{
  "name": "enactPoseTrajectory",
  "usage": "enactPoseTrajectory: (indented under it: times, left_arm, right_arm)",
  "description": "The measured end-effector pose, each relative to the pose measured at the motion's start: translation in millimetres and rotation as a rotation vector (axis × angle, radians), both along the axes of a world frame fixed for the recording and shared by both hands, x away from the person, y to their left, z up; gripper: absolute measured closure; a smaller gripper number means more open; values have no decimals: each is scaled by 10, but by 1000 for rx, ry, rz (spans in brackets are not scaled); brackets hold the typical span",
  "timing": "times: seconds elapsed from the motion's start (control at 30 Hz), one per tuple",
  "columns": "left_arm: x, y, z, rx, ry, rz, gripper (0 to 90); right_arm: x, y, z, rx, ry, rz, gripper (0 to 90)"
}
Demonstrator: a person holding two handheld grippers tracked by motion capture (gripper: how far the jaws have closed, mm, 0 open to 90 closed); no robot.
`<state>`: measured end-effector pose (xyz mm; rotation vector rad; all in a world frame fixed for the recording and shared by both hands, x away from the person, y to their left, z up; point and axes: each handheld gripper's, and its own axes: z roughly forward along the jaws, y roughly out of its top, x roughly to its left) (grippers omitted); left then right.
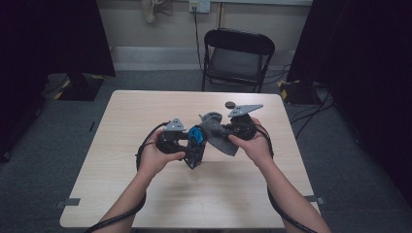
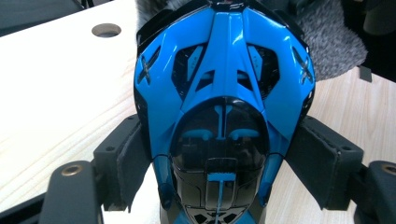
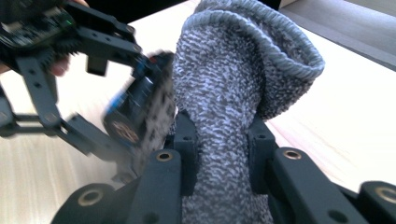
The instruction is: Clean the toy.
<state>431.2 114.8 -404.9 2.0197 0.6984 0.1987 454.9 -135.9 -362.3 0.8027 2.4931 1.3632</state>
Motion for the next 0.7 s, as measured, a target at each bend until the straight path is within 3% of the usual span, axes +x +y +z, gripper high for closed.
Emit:
enactPoseTrajectory:
  times: [0.3, 0.7]
  left_arm:
    - [18, 2, 22, -1, -5, 10, 246]
    - [30, 40, 58, -8, -11, 21, 246]
  right_arm:
    - [-43, 144, -140, -17, 27, 32, 725]
    - [-80, 197, -320, -40, 61, 49, 725]
